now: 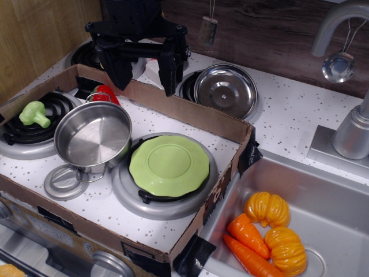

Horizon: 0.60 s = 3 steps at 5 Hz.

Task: Put broccoli in pot

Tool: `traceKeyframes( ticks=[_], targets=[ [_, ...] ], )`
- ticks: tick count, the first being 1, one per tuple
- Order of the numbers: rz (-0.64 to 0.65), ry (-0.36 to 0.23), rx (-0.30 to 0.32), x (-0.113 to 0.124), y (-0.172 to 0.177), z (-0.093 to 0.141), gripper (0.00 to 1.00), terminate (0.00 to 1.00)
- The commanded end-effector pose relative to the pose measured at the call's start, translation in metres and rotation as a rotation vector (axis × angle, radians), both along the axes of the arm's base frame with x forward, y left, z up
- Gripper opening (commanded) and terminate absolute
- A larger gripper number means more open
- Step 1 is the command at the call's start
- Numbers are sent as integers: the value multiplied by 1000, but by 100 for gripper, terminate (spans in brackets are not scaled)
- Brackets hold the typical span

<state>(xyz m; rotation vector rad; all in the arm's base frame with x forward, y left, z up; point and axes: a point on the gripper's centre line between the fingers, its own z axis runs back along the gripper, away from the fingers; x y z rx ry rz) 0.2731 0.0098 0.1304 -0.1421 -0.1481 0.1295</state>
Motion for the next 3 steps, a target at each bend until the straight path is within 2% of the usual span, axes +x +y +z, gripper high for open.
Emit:
traceKeyframes(
  ticks=[1,2,3],
  targets=[
    [0,0,0,0,0,0,100,0],
    [34,-2,-11,27,36,3,100,0],
    [107,0,-6,37,64,7,100,0]
  ],
)
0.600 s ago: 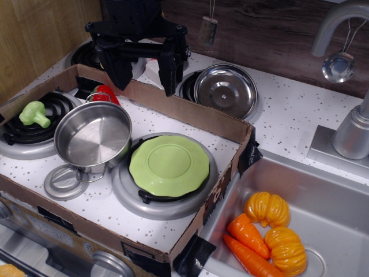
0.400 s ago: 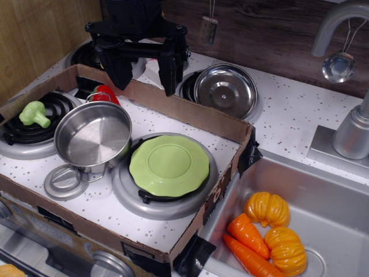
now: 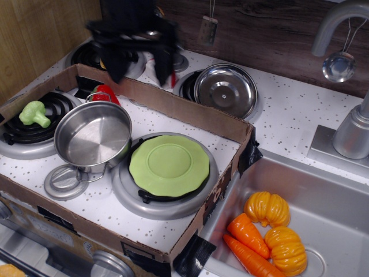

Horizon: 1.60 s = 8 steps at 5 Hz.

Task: Put broccoli in pot

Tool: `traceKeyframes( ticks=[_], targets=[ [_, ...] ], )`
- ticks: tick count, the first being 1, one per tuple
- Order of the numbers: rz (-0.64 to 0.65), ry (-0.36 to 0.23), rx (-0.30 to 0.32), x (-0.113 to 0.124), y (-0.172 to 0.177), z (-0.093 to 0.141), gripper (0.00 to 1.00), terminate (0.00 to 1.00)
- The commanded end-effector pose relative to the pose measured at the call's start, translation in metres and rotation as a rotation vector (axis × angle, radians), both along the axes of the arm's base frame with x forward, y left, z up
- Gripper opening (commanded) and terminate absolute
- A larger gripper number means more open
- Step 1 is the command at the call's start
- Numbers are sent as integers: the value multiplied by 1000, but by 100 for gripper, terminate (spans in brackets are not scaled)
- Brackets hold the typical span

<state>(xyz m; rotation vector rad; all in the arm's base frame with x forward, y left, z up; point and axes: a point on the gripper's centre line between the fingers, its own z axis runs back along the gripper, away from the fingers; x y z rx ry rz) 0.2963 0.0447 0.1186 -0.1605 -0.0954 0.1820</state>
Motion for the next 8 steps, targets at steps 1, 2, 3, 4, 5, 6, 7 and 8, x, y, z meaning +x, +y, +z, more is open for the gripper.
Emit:
traceKeyframes(
  ticks=[1,2,3,4,5,6,7,8],
  targets=[
    [215,-15,16,6,53,21,100,0],
    [426,-1,-8,-7,66,15,100,0],
    [621,38,-26,-22,77,0,100,0],
    [733,117,-39,-31,90,-12,100,0],
    [822,130,-11,-32,101,-22,100,0],
    [939,135,9,-32,108,-31,100,0],
    [1104,119,12,-36,119,-36,100,0],
    [1228,111,31,-37,129,-32,100,0]
  ],
)
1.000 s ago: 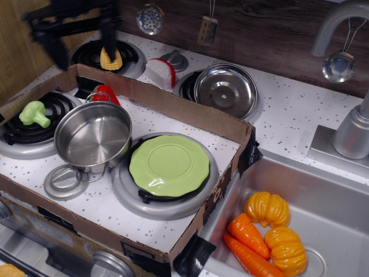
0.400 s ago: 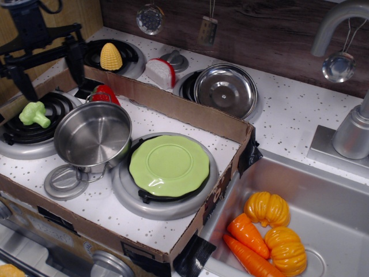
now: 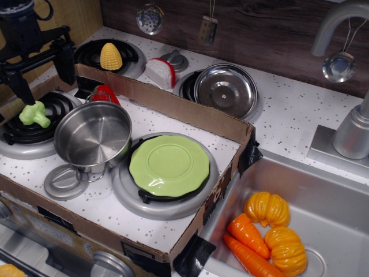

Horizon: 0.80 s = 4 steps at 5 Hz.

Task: Put broccoli in pot

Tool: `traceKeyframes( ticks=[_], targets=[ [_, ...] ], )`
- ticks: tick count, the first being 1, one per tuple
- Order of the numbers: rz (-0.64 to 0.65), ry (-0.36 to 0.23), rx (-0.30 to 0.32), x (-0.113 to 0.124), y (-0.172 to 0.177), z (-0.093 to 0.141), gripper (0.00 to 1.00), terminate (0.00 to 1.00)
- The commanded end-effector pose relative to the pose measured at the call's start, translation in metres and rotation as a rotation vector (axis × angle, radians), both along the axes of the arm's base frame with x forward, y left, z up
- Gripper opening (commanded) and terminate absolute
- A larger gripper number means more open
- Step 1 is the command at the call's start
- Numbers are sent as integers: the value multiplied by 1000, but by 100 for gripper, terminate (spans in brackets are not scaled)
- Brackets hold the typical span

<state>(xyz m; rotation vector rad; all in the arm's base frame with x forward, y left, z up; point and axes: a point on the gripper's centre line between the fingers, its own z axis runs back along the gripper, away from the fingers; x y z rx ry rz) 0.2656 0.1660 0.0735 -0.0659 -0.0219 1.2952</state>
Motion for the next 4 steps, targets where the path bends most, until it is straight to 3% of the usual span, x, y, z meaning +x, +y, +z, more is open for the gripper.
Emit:
traceKeyframes(
  ticks=[1,4],
  targets=[
    [179,-22,96,-7,13,9,100,0],
    [273,-13,71,-7,17,-37,100,0]
  ],
)
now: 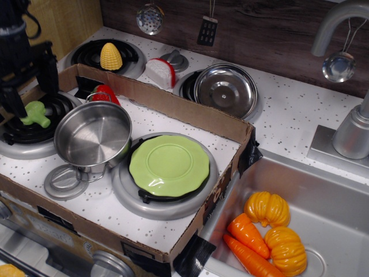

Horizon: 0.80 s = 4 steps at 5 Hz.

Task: Put broccoli in pot

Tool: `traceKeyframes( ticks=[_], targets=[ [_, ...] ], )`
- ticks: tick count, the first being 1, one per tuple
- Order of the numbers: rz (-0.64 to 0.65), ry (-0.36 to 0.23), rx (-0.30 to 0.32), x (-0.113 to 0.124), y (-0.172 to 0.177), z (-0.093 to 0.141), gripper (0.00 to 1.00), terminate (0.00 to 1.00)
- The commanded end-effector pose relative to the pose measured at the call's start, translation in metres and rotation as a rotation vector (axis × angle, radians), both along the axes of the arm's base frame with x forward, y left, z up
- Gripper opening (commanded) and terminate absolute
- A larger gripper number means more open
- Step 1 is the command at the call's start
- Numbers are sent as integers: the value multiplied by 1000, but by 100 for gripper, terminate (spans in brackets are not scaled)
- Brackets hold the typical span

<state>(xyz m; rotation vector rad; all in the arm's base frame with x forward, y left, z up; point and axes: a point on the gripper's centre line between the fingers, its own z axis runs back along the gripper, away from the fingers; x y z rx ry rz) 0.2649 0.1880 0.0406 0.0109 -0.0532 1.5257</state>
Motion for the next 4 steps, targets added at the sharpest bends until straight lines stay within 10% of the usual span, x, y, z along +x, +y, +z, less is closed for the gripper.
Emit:
traceKeyframes(
  ticks=[1,2,3,4],
  targets=[
    [66,-30,3,-12,-2,-15,100,0],
    [76,-24,13,-15,6,-21,100,0],
    [51,-22,16,-11,10,-22,0,0],
    [39,-34,34,-7,8,-17,0,0]
  ],
)
